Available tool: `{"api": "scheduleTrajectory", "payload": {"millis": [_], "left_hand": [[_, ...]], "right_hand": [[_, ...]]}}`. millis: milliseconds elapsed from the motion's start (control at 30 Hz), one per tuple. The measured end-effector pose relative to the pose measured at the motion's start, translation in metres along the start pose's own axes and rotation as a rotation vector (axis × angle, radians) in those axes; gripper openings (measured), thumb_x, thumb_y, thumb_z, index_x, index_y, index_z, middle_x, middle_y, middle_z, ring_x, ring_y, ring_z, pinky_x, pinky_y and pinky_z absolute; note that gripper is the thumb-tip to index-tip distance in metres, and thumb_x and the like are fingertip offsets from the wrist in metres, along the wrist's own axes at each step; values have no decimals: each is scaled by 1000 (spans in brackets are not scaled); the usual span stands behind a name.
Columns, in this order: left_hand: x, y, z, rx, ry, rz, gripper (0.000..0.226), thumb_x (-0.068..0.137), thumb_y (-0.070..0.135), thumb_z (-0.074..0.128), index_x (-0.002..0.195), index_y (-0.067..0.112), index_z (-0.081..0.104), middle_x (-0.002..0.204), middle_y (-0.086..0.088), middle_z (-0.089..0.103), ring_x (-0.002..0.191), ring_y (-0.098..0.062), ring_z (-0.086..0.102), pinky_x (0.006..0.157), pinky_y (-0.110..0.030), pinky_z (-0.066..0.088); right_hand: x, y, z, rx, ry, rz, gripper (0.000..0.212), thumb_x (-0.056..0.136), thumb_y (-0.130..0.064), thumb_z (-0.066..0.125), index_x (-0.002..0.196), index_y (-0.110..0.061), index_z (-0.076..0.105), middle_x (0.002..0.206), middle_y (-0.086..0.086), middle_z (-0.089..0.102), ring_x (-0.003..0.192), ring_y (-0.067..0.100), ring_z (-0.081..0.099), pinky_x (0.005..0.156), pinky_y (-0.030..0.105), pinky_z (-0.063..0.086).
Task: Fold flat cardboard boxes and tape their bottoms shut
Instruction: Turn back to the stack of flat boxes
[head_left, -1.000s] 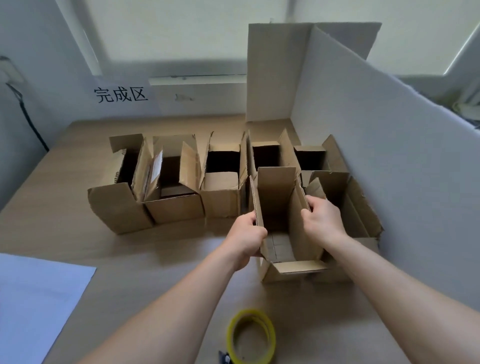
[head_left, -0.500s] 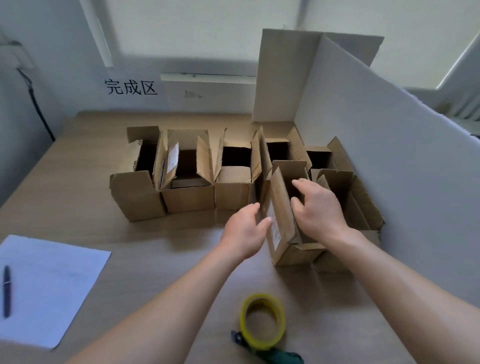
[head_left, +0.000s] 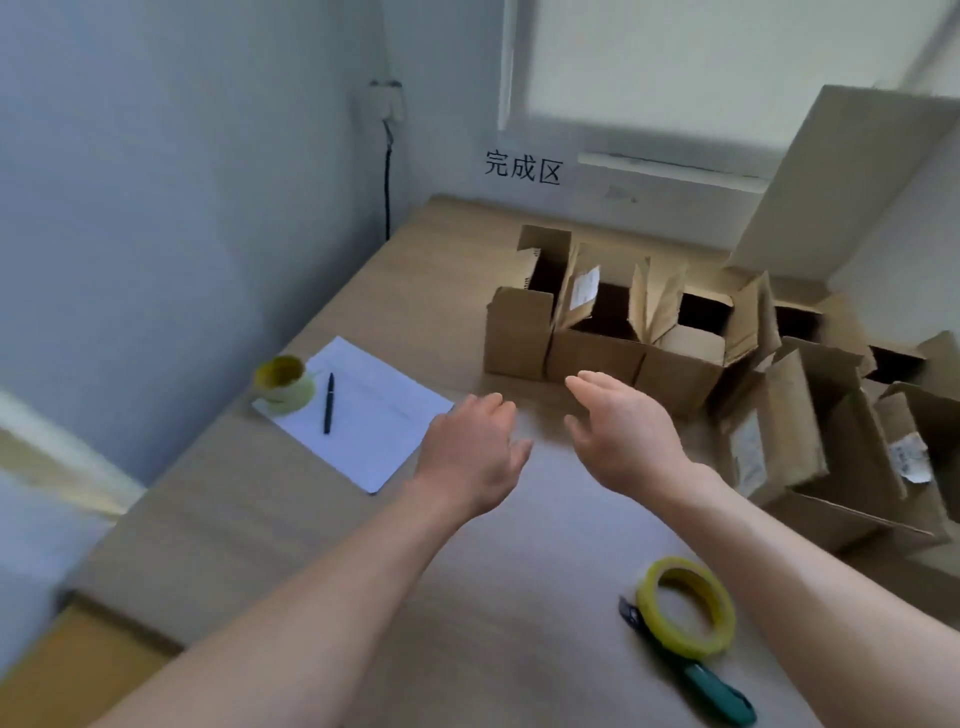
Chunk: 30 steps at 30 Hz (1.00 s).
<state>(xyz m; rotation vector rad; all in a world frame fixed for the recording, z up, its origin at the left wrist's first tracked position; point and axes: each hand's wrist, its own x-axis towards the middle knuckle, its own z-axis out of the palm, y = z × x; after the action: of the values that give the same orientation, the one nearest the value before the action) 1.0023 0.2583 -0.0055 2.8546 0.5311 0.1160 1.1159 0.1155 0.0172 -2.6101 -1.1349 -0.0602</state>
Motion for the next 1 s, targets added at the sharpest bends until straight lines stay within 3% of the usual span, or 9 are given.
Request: {"api": "scheduleTrajectory", "payload": {"millis": [100,200,367,433,533,600,700,833,1000], "left_hand": [[-51,-31,-15,18,30,-163,38,97,44,39,119,16,52,122,1,54,118,-23,46,87,-41,44],[-117,-54,-27,13,60,-344,34,97,43,39,112,16,53,116,1,54,114,-24,48,81,-38,43],[-239,-81,-34,36,69,-597,36,97,43,42,116,16,55,124,-4,56,117,-26,49,91,-40,45],[-288,-90,-34,18,100,-684,34,97,42,42,113,16,56,124,-3,55,118,-25,48,90,-41,46],[-357,-104,-33,-4,142,-825,41,97,42,42,127,17,54,137,-1,51,128,-23,42,99,-45,43],[-401,-113,-31,-6,166,-909,46,97,42,42,135,17,50,143,-1,47,132,-24,39,103,-46,41],[-468,-123,-26,5,188,-1010,50,98,45,42,138,17,48,147,0,45,135,-24,38,106,-47,39],[-562,-137,-19,-27,240,-1112,52,98,47,41,141,17,46,148,0,44,137,-23,37,107,-47,39],[-689,-162,-15,-11,280,-1204,47,96,45,46,133,17,53,141,-1,51,130,-23,44,100,-44,45]], "right_hand": [[-4,-47,14,40,-48,-137,37,90,-25,57,124,-10,59,129,4,60,117,28,56,90,41,50],[-22,-97,30,85,-111,-279,32,89,-26,56,116,-10,59,120,3,61,104,30,58,79,42,52],[-73,-183,54,156,-202,-519,28,88,-26,56,112,-12,60,115,3,62,97,29,58,73,38,50],[-99,-217,61,176,-240,-614,31,89,-28,57,116,-12,61,118,4,62,95,29,60,76,38,51],[-139,-268,65,198,-256,-750,38,93,-33,56,128,-19,58,129,-1,60,93,25,64,73,32,49],[-164,-300,69,218,-275,-822,36,93,-33,55,127,-21,58,128,-2,61,90,21,65,69,30,49],[-206,-344,78,198,-314,-905,38,93,-34,55,129,-19,57,136,0,57,99,24,65,79,39,55],[-269,-407,96,154,-349,-1022,49,94,-34,56,139,-19,51,148,1,48,118,26,60,91,39,51],[-364,-503,123,134,-377,-1119,53,92,-34,59,142,-21,48,149,1,47,121,25,58,95,36,49]]}}
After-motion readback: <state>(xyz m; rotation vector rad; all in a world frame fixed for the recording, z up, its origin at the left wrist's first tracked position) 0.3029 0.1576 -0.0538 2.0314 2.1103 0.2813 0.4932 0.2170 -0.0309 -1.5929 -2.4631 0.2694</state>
